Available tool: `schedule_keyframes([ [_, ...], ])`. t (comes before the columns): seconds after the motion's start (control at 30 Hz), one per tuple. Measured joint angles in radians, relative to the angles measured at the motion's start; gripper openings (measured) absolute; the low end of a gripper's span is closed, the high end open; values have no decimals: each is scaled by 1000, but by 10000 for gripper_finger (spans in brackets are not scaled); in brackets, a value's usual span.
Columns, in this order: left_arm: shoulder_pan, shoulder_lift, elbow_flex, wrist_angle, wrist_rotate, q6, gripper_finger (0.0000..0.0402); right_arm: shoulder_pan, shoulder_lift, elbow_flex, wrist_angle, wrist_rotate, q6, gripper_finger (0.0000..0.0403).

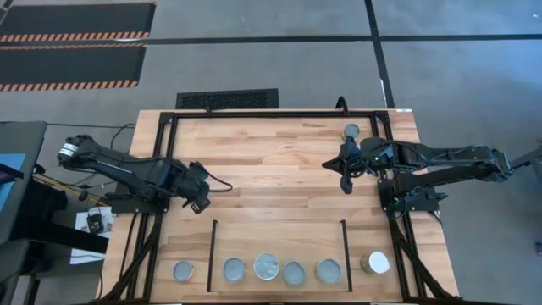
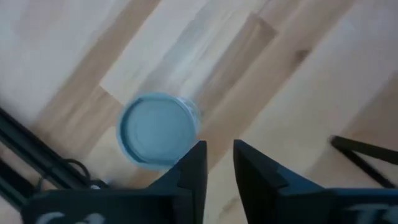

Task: Pick and place cans onto a shelf
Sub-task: Put the canned mixed fruits on the shelf

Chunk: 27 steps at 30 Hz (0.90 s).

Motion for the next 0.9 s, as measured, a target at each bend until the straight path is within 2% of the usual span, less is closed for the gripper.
schedule_keyframes([
  [0.23,51,115,0,6,-27,41,126,0,0,0,0,-17,-26,7],
  [0.37,104,158,-24,49,21,97,139,0,0,0,0,-24,-31,7],
  [0.47,137,161,-75,137,54,124,138,0,0,0,1,-23,-50,7],
  [0.7,168,156,-138,176,41,150,133,0,0,0,3,-23,-52,8],
  [0.9,169,159,-141,172,54,223,80,-1,0,0,12,-22,-54,8],
])
